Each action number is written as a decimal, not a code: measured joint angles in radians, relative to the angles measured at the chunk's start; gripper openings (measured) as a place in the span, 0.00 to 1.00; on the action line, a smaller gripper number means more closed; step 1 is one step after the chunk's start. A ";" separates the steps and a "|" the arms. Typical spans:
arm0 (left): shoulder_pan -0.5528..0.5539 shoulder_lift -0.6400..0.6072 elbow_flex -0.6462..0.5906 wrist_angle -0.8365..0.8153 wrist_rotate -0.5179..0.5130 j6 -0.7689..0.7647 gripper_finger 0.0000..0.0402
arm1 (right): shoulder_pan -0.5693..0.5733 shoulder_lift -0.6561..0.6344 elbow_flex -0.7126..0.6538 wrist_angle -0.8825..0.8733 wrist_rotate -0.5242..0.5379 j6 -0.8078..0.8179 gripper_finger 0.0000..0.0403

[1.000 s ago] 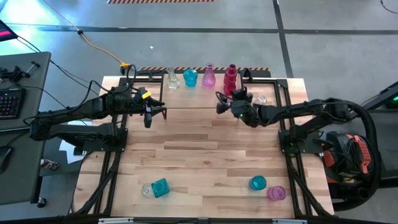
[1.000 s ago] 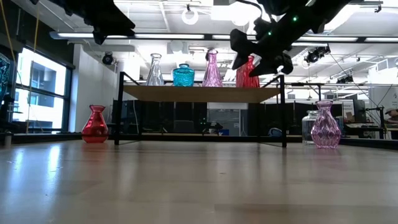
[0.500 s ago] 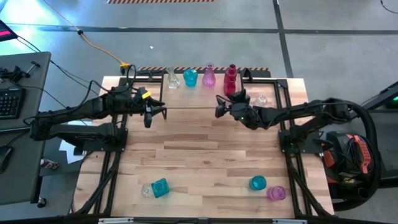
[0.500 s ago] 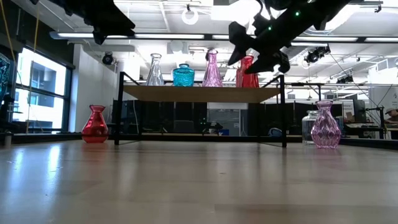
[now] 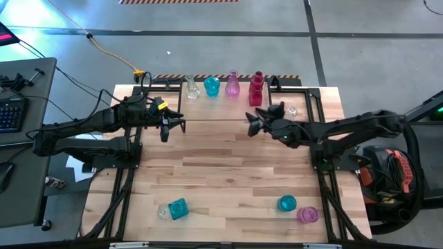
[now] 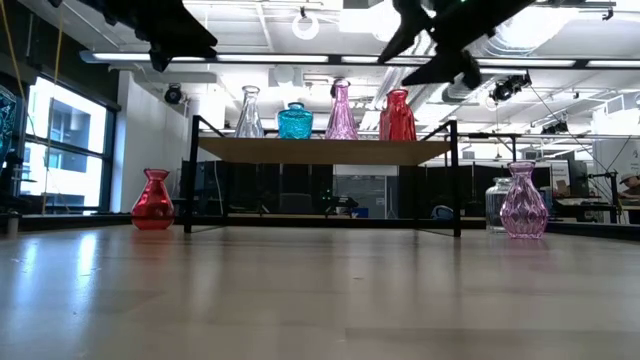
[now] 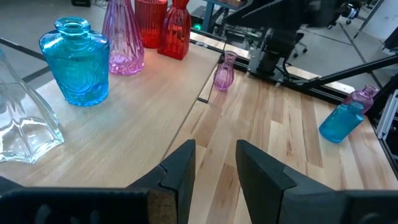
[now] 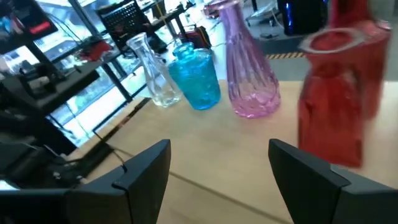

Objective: Sort vases onto shelf
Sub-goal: Put the top purple flower vase on the shelf aligned with the other purple flower vase

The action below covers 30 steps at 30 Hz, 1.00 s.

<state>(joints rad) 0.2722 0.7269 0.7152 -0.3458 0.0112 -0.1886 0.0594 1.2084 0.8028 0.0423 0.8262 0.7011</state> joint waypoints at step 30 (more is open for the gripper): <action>0.000 0.000 0.000 0.000 0.000 0.000 0.26 | -0.243 -0.416 0.000 -1.198 -0.363 0.546 0.65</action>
<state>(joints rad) 0.2722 0.7269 0.7155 -0.3462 0.0113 -0.1890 -0.1840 0.7921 0.8032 -1.1561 0.4634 1.2469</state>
